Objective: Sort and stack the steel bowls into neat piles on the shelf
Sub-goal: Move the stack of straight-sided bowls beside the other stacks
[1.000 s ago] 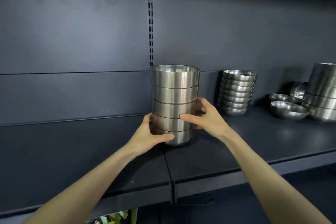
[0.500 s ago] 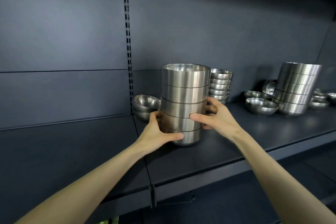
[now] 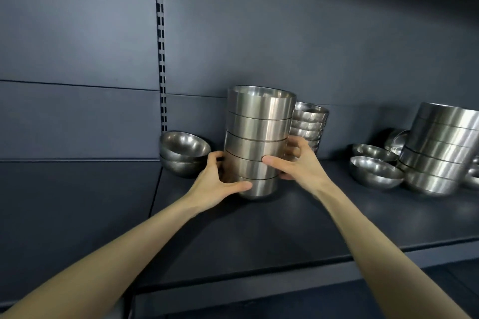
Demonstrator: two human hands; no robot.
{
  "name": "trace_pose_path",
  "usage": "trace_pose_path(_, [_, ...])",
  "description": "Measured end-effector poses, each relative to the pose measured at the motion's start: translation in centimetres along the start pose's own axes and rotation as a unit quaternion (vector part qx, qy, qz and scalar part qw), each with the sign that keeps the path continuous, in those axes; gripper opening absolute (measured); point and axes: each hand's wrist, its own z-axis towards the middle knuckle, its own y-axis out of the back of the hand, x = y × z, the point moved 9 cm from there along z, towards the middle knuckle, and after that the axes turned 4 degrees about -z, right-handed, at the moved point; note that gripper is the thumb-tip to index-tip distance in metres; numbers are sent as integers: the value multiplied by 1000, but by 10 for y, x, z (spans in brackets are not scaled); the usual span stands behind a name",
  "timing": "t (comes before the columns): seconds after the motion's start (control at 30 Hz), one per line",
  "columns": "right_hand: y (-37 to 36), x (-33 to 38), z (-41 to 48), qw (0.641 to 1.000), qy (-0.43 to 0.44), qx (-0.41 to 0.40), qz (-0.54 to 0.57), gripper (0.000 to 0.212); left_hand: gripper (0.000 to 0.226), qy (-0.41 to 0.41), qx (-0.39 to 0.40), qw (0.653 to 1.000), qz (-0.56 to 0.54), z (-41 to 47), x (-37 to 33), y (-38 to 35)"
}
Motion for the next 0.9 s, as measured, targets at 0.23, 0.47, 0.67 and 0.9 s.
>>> trace_pose_path(0.23, [-6,-6,27,999,35,21,-17,116,102,7,-87,995,57,6,0,8])
trace_pose_path(0.47, [-6,-6,39,997,50,-3,-58,91,88,23,-132,989,61,14,4,11])
trace_pose_path(0.67, [-5,-2,42,992,42,-11,-119,98,84,33,-135,986,87,17,5,15])
trace_pose_path(0.9, [-3,7,34,984,45,-16,-172,100,85,51,-103,981,156,16,0,15])
